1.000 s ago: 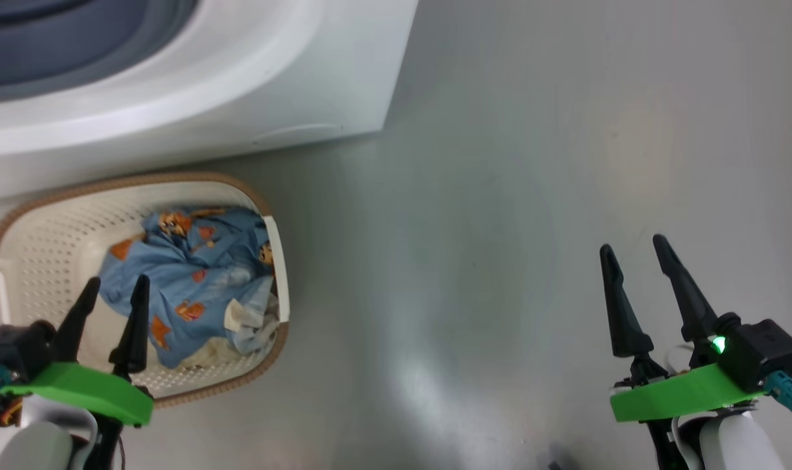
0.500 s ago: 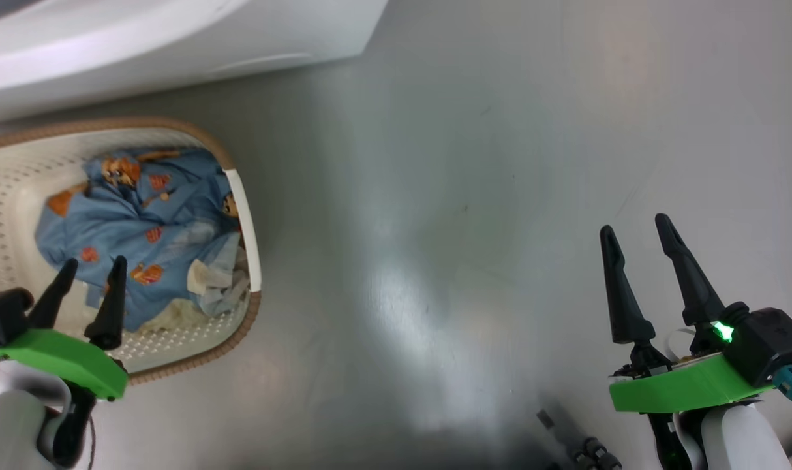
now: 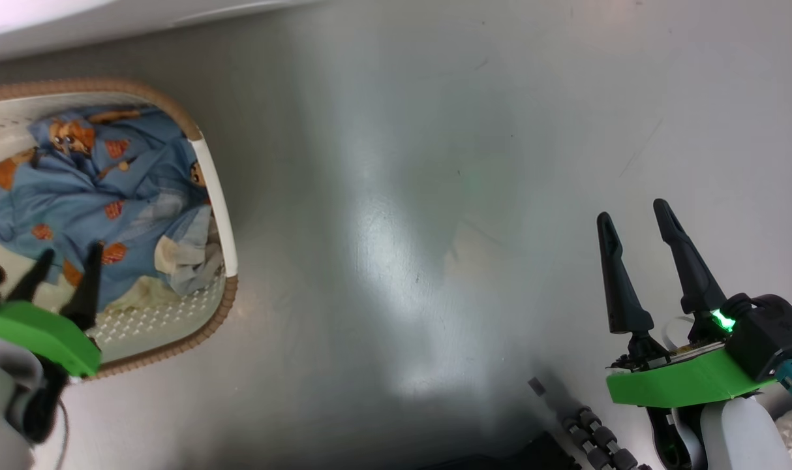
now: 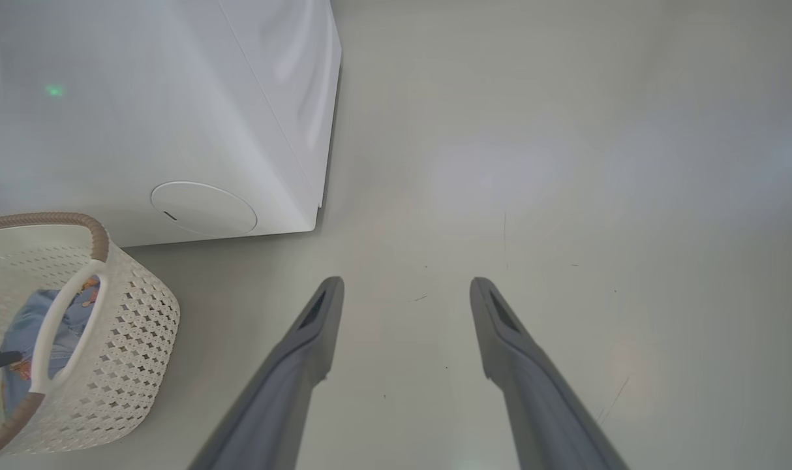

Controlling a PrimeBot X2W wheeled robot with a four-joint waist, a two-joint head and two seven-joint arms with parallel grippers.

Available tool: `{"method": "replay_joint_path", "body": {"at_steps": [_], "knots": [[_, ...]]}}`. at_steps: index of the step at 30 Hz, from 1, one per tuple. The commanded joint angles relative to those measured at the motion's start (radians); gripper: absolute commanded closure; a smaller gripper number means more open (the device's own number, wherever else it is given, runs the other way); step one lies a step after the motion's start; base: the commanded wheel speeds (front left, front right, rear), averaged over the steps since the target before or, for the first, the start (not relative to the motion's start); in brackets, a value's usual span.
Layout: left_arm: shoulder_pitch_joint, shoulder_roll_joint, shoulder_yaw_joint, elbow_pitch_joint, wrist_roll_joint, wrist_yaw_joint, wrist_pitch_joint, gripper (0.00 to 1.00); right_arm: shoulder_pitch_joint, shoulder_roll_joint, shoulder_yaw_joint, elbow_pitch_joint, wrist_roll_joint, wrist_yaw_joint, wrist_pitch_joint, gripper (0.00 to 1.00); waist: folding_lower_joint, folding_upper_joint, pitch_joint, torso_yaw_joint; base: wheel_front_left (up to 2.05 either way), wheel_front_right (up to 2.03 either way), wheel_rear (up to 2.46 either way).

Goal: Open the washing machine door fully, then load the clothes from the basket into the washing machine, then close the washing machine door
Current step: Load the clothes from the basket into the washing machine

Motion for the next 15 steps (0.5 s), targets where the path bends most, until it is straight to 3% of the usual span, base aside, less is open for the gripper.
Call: {"method": "replay_joint_path", "body": {"at_steps": [1,15], "knots": [[-0.010,0.059,0.013,0.005,-0.017,-0.003,-0.004,0.00,0.023,-0.007,0.021,-0.023,0.006,0.006,-0.005,0.00,0.0000,0.0000,0.016,-0.007,0.00,0.00,0.00],[-0.156,0.124,-0.148,0.014,-0.213,-0.003,0.054,0.00,0.038,-0.007,0.028,-0.050,0.024,0.006,-0.005,0.00,0.0000,0.0000,0.090,-0.032,0.00,0.00,0.00]]}}
